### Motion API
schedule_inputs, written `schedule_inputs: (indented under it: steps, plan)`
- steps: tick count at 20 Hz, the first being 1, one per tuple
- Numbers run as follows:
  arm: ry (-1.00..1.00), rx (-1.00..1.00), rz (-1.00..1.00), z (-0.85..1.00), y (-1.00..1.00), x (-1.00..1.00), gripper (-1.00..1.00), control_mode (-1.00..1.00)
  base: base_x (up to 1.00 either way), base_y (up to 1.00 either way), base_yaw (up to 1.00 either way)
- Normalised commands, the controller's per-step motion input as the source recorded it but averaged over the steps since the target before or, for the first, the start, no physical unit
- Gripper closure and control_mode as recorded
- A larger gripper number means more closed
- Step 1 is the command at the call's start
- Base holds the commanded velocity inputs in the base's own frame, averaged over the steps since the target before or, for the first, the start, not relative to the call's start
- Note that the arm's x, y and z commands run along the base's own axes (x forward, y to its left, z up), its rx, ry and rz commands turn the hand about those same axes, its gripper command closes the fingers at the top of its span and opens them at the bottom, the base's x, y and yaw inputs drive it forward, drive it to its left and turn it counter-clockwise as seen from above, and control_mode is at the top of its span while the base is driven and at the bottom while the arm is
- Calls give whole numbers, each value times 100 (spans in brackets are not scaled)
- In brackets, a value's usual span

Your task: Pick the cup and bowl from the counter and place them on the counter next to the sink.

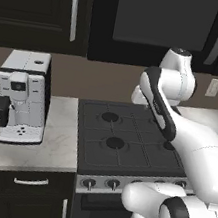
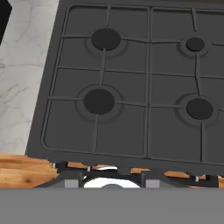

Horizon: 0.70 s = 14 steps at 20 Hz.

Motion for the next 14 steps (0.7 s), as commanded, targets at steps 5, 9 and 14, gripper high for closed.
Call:
schedule_inputs:
  steps: [5, 9, 14]
  plan:
    - [-2, 0, 2, -21, 0, 0, -100, -100, 0, 0, 0]
    - [-6, -1, 2, -41, 0, 0, -100, -100, 0, 0, 0]
    - [-3, -3, 0, -30, -18, -12, -100, -100, 0, 0, 0]
